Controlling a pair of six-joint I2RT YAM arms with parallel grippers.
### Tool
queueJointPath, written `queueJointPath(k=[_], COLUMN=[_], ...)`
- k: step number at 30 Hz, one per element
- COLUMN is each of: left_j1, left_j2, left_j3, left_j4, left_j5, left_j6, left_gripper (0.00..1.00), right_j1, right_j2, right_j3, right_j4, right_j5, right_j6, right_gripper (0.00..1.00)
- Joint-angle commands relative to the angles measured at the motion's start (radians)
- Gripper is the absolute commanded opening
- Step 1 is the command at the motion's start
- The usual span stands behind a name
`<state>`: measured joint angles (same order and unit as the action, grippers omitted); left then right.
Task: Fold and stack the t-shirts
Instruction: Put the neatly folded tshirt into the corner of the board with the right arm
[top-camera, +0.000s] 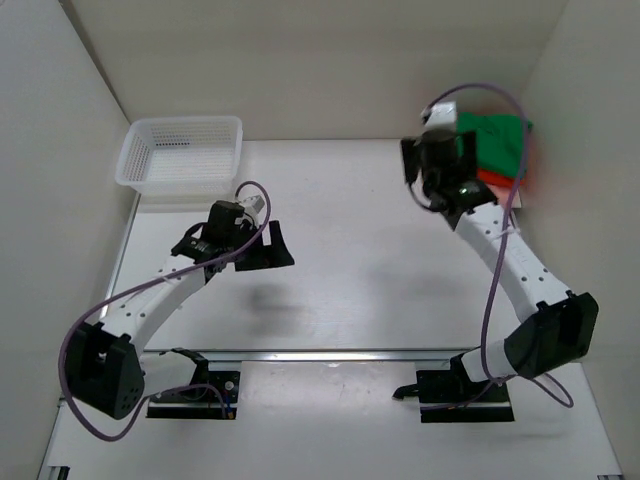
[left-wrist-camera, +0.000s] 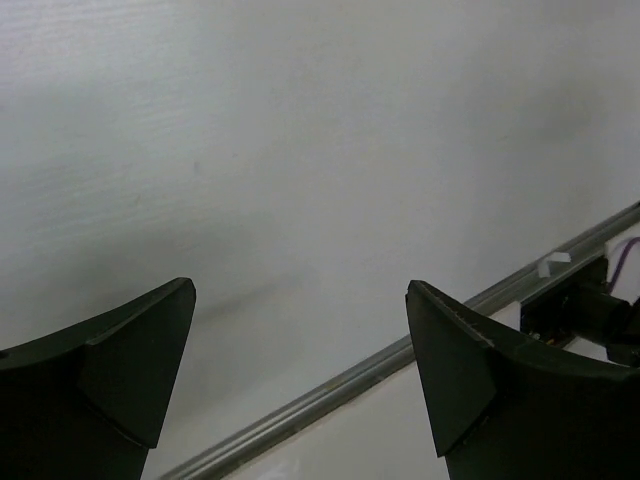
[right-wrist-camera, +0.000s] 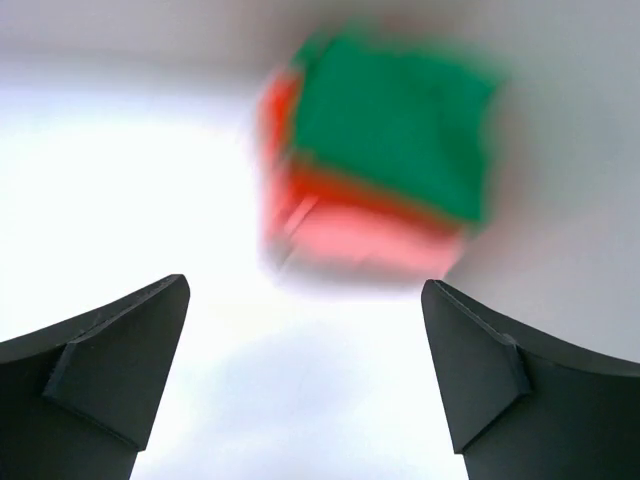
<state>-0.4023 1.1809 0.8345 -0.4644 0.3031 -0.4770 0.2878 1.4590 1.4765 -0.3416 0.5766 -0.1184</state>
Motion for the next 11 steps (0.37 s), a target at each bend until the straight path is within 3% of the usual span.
queueJointPath(k=[1, 4, 7, 11], left_j1=[0.020, 0.062, 0.100, 0.037], left_j2=[0.061, 0.053, -0.099, -0.242], left_j3=[0.051, 0.008, -0.115, -0.106], left_j4=[-0.282, -0.362, -0.255, -0.209], left_j5=[-0.057, -0.004, 0.062, -0.059], left_j6=[0.014, 0.081, 0.087, 0.109], left_gripper=[0.98, 0.99, 0.98, 0.98], right_j1=[0.140, 0.218, 0.215, 0.183], right_j2=[-0.002, -0.063, -0.176, -0.360], right_j3=[-0.249, -0.393, -0.476, -0.519], right_j4=[-0.275, -0.316, -0.319, -0.318], right_j5=[0.051, 0.057, -0.010, -0.046], right_j6=[0.247, 0.347, 0.382, 0.376], right_gripper=[0.99, 0.99, 0.99, 0.99])
